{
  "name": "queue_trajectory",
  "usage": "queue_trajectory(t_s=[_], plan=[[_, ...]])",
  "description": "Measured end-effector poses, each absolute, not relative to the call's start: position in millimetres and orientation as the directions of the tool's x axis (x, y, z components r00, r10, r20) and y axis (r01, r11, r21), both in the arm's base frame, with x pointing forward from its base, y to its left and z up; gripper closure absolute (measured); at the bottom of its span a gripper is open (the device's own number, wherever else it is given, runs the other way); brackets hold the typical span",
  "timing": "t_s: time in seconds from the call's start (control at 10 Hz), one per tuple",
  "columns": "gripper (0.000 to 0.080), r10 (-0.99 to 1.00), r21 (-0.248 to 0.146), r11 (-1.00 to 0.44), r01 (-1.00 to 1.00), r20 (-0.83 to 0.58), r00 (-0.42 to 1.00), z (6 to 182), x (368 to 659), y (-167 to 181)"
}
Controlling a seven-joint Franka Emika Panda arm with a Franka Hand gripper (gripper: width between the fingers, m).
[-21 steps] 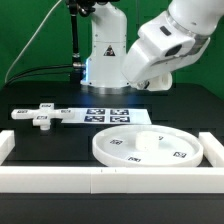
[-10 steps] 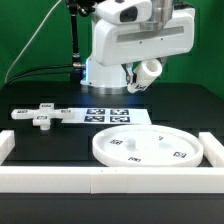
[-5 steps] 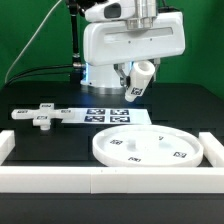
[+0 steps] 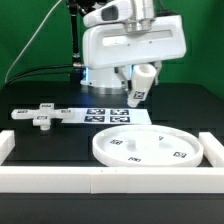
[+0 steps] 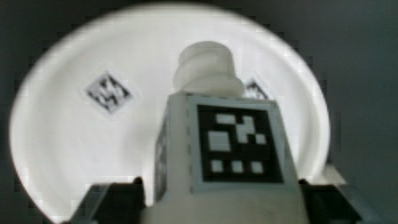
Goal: Assemble round table
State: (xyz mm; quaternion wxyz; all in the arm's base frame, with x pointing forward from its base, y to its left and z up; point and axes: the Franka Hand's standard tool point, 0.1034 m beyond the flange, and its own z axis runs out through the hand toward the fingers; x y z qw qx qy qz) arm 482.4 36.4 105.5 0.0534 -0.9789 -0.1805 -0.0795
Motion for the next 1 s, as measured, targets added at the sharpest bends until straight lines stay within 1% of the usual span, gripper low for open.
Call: queue_trajectory(t_s=[0.1,0.5,0.6,0.7,0.8,0.9,1.0], plan=[[0.039,0.35,-0.082,-0.926,0.369,0.18,0.919,107.6,492,42],[0.039,0.35,-0.083,-0.926,0.368,0.176,0.92,105.0,490,41],[0.039,0.318,-0.096,-0.937,0.336,0.165,0.934,103.6,490,43],[0.039,0.285,-0.119,-0.945,0.303,0.147,0.947,101.0,492,51],[0.039,0.291,-0.132,-0.942,0.31,0.147,0.946,99.4,503,59],[0.039,0.311,-0.127,-0.934,0.333,0.171,0.935,99.2,519,67],[0.039,0.364,-0.116,-0.914,0.388,0.189,0.912,99.6,528,69]])
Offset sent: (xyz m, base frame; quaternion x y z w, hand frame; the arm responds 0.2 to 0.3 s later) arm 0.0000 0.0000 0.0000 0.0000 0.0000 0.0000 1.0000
